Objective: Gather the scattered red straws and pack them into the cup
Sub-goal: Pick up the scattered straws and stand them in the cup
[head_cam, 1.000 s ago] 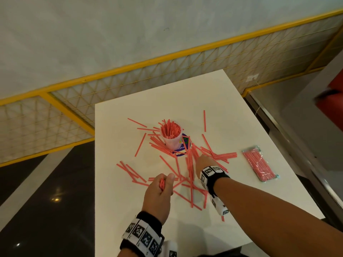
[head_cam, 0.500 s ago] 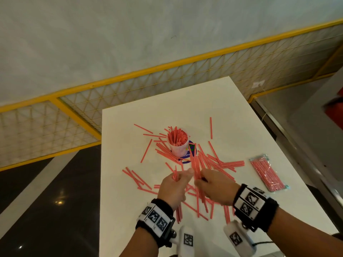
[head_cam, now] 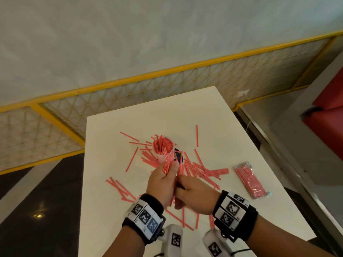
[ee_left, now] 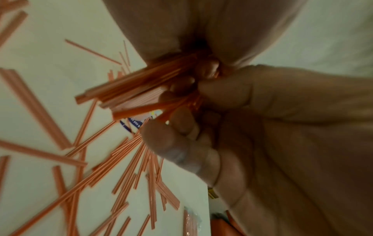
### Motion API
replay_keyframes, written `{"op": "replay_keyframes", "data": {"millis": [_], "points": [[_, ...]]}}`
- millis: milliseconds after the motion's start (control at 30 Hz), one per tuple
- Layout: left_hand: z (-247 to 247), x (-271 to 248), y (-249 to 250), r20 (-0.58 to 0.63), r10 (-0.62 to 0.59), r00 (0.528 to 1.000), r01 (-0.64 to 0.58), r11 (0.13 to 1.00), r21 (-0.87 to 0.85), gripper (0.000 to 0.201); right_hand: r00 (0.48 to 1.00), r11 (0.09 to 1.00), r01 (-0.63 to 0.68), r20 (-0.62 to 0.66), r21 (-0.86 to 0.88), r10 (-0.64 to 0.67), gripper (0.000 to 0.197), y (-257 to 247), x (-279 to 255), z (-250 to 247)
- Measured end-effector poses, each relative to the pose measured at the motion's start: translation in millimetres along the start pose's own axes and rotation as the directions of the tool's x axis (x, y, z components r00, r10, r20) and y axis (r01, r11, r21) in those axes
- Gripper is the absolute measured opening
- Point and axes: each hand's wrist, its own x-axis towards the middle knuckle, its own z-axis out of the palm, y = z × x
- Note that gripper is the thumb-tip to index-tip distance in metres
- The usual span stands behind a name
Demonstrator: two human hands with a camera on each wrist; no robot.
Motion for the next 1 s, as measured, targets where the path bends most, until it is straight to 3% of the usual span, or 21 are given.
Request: {"op": "replay_keyframes", "data": {"millis": [67,167,300,400,533,600,667,767,900,1000], "points": [[1.1,-1.2,7.1,0.006,0.027,1.000,-0.027,0.999,-0.030,0.035,0.999,0.998,-0.022,0.033,0.057,0.020,0.026,-3.9,3.3,-3.4],[1.7,-4.2,13.8,0.015,0.099,0.995,-0.099,0.995,-0.001,0.041,0.998,0.999,-0.007,0.063,-0.039,0.010,0.030,-6.8,5.1,-10.1],[-0.6,-5.3,19.5,-0.013,0.149,0.989,-0.149,0.989,0.009,0.037,0.985,0.998,0.070,0.158,-0.001,-0.069,0.010,-8.9,5.9,-16.2],[2.5,-10.3,31.4,-0.075,0.189,0.979,-0.191,0.982,-0.008,0.030,0.967,0.999,0.022,0.252,0.045,-0.033,0.008,-5.6,9.7,-9.0],[5.1,-10.0,30.7,-0.075,0.169,0.983,-0.174,0.983,-0.065,0.069,0.991,0.974,-0.055,0.134,0.220,0.025,0.016,-4.0,17.3,1.4],[2.3,-8.0,32.3,-0.080,0.139,0.987,-0.149,0.979,-0.138,0.070,0.998,0.965,-0.050,0.041,0.256,0.041,0.017,-4.6,21.5,-0.3],[-2.5,-6.5,38.9,-0.108,0.169,0.980,-0.186,0.966,-0.178,0.047,1.000,0.980,-0.018,-0.021,0.199,0.022,0.029,-9.8,27.3,-3.9],[-12.0,4.1,48.2,-0.153,0.231,0.961,-0.241,0.969,-0.049,0.034,0.992,0.995,0.098,-0.075,0.008,-0.098,0.019,-27.1,39.7,-13.6],[-27.2,48.6,56.9,-0.142,0.264,0.954,-0.241,0.956,0.165,0.036,0.950,0.960,0.150,-0.235,-0.237,-0.206,0.012,-42.6,80.4,-32.5],[-40.7,83.5,63.7,-0.043,0.233,0.971,-0.213,0.938,0.273,0.037,0.938,0.891,0.108,-0.251,-0.440,-0.237,0.013,-46.5,118.6,-43.9]]}}
